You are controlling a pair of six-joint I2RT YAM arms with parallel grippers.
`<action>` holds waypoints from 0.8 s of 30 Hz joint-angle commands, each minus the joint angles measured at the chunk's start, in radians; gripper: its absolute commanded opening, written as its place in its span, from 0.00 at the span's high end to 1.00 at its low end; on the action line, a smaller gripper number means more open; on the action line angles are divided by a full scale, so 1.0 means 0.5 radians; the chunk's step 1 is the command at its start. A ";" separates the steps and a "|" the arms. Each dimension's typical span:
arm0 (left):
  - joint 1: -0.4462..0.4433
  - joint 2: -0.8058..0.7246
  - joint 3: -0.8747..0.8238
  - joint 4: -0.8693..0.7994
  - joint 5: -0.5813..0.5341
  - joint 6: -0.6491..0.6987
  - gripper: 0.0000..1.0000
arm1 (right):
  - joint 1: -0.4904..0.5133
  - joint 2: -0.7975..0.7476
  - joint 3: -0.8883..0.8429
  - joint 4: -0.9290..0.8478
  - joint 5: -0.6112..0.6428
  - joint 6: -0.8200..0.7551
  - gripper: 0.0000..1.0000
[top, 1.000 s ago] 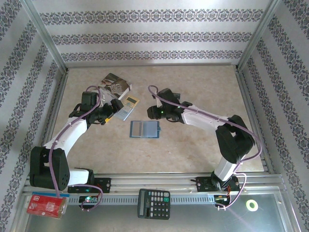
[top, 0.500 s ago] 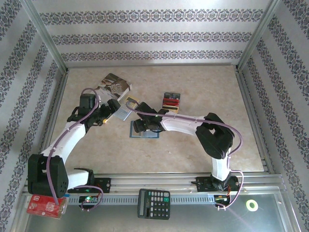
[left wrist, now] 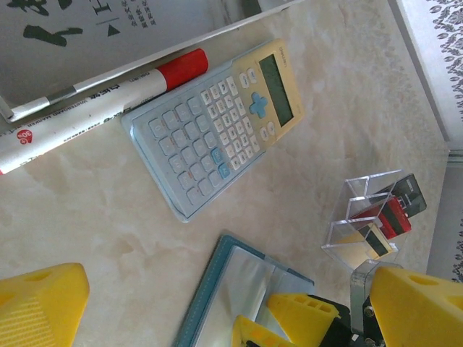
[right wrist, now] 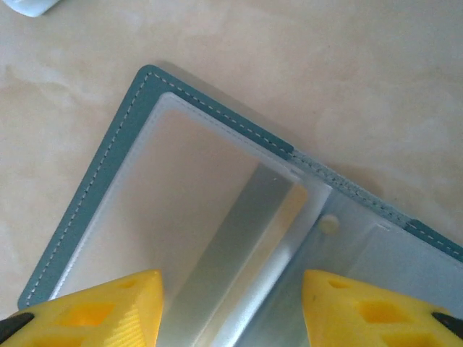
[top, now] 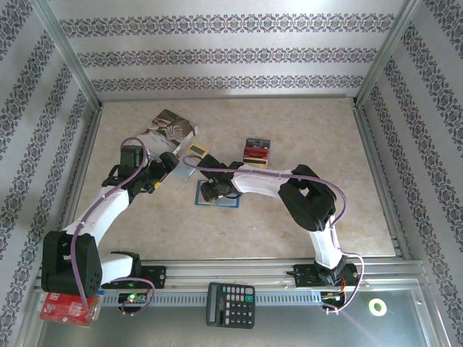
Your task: Take the credit cards out of the card holder
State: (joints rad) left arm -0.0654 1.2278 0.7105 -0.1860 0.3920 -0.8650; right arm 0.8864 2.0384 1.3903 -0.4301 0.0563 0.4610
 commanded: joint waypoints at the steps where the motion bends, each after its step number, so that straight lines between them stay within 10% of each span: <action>1: -0.016 0.044 -0.034 0.083 0.085 0.014 0.00 | -0.011 0.009 -0.078 -0.087 0.080 -0.045 0.46; 18: -0.243 0.181 -0.085 -0.026 0.253 0.034 0.10 | -0.160 0.039 -0.203 0.054 -0.277 -0.010 0.71; 24: -0.421 0.300 -0.071 0.044 0.271 -0.011 0.38 | -0.173 0.022 -0.237 0.131 -0.361 0.006 0.72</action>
State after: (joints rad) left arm -0.2451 1.3506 0.6788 -0.1749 0.5087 -0.8589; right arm 0.8043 2.0132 1.3132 -0.3542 -0.0883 0.4610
